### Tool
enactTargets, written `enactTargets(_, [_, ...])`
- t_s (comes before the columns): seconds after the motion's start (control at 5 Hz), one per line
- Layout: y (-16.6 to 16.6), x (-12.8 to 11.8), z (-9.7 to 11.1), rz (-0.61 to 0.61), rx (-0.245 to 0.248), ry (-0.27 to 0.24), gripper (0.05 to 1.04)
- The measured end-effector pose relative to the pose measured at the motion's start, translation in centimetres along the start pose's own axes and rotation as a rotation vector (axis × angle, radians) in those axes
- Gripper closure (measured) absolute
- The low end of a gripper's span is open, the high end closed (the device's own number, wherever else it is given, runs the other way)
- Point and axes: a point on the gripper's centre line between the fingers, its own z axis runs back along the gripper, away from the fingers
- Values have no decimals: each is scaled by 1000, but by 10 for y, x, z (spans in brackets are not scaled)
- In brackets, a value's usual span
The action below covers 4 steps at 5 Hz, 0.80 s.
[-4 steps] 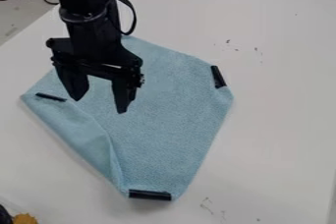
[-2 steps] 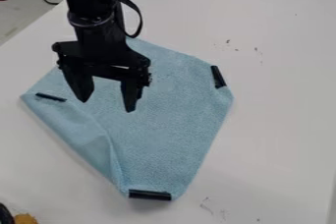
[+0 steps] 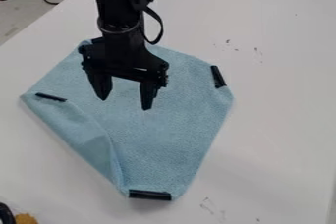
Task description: Move the cloth to the edge of the table
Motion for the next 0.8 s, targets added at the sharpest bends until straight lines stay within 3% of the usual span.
enactTargets(0.2, [-10, 9, -4, -31, 27, -59, 82])
enactTargets(0.4, [-13, 26, -20, -78, 54, -75, 82])
enactTargets(0.8, [-17, 65, -60, -156, 18, -72, 82])
